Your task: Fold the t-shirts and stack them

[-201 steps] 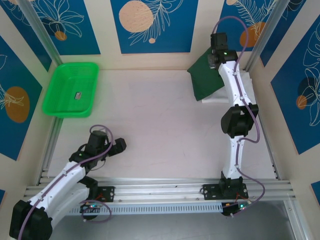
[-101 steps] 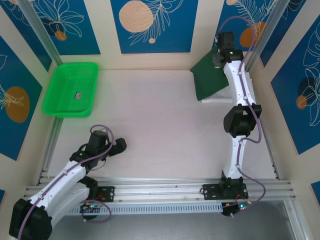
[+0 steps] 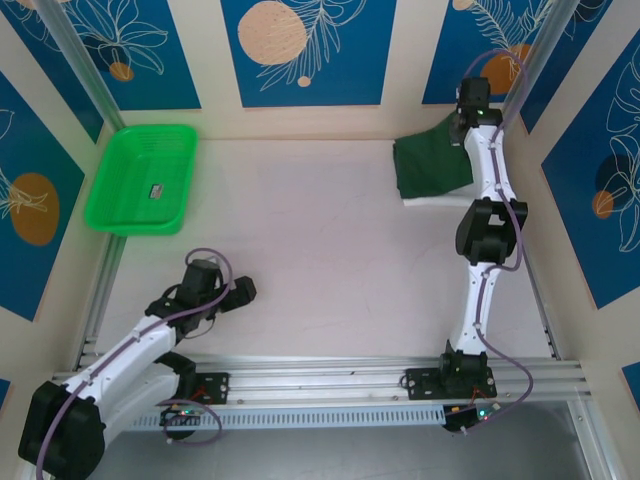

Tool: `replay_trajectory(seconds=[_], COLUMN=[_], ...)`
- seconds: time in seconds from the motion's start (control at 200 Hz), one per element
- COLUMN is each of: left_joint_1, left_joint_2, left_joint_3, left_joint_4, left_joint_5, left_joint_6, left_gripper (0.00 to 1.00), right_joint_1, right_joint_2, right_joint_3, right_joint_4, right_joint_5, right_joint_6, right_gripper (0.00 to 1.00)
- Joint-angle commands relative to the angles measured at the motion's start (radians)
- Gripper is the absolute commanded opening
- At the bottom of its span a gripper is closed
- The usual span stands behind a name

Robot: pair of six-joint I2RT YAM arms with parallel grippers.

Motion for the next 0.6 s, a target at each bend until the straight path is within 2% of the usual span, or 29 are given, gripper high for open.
replay_trajectory(seconds=[0.0, 0.14, 0.18, 0.23, 0.33, 0.445, 0.45, 0.465, 0.475, 0.595], left_joint_1=[-0.013, -0.013, -0.013, -0.013, -0.013, -0.013, -0.013, -0.013, -0.013, -0.013], left_joint_2=[0.016, 0.038, 0.046, 0.059, 0.081, 0.095, 0.095, 0.096, 0.097, 0.107], left_joint_3=[-0.003, -0.002, -0.002, -0.002, -0.002, 0.002, 0.002, 0.002, 0.002, 0.007], left_joint_4=[0.025, 0.037, 0.042, 0.048, 0.064, 0.067, 0.067, 0.067, 0.067, 0.066], left_joint_5=[-0.012, -0.011, -0.011, -0.009, -0.005, -0.008, -0.008, -0.008, -0.008, -0.005], left_joint_6=[-0.014, -0.012, -0.012, -0.012, -0.011, -0.006, -0.006, -0.006, -0.006, -0.002], left_gripper=[1.00, 1.00, 1.00, 1.00, 1.00, 1.00, 1.00, 1.00, 1.00, 1.00], right_joint_1=[-0.018, -0.048, -0.056, -0.067, -0.086, -0.101, -0.101, -0.102, -0.103, -0.101], right_joint_2=[0.045, 0.107, 0.118, 0.133, 0.167, 0.159, 0.158, 0.154, 0.152, 0.102], right_joint_3=[0.066, 0.093, 0.097, 0.096, 0.127, 0.176, 0.176, 0.176, 0.177, 0.158], right_joint_4=[0.040, 0.052, 0.063, 0.090, 0.117, 0.051, 0.048, 0.038, 0.032, -0.028], right_joint_5=[-0.015, -0.030, -0.030, -0.019, 0.058, 0.128, 0.130, 0.135, 0.138, 0.125], right_joint_6=[-0.014, -0.018, -0.015, -0.014, 0.007, 0.118, 0.124, 0.138, 0.152, 0.254], right_gripper=[0.00, 0.00, 0.04, 0.15, 0.48, 0.66, 0.68, 0.86, 0.92, 0.95])
